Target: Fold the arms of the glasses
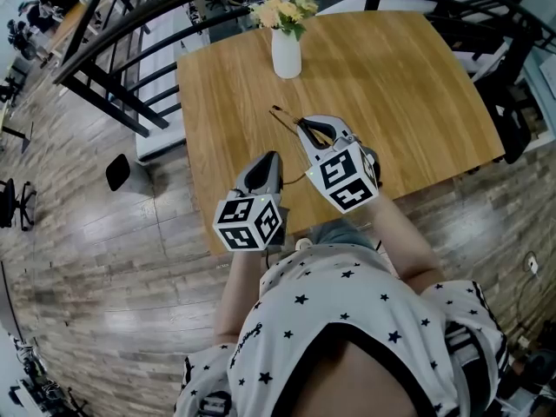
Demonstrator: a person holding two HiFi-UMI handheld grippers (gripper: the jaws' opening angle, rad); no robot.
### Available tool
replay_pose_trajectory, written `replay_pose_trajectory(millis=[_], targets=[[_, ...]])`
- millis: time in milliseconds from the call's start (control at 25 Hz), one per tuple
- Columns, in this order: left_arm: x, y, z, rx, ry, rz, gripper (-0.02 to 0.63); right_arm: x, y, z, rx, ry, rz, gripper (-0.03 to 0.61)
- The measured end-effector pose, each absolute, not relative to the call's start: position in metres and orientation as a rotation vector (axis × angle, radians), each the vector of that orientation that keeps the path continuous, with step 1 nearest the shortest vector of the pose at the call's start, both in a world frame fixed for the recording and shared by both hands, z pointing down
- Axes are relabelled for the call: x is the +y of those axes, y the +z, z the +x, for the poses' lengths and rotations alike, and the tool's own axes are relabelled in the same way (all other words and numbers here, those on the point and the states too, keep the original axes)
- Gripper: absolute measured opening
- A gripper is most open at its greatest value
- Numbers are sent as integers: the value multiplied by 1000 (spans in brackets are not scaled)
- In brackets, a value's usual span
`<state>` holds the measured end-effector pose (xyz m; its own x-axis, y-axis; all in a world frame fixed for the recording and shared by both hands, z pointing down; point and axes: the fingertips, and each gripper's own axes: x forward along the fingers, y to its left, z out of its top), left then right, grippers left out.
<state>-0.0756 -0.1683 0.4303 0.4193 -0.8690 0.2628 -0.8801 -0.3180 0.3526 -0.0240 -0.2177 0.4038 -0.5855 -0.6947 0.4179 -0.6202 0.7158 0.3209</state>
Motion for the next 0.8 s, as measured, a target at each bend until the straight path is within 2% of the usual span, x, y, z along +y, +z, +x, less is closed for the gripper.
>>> replay_pose_trajectory(millis=[280,800], targets=[[-162,433,-81,-1480,-2,2230,17,-228,395,-15,-2395,-208,1041,23],[-149,452,-72,-1443,96,2236,105,-242,370,-10,-2424,-247,1101,23]])
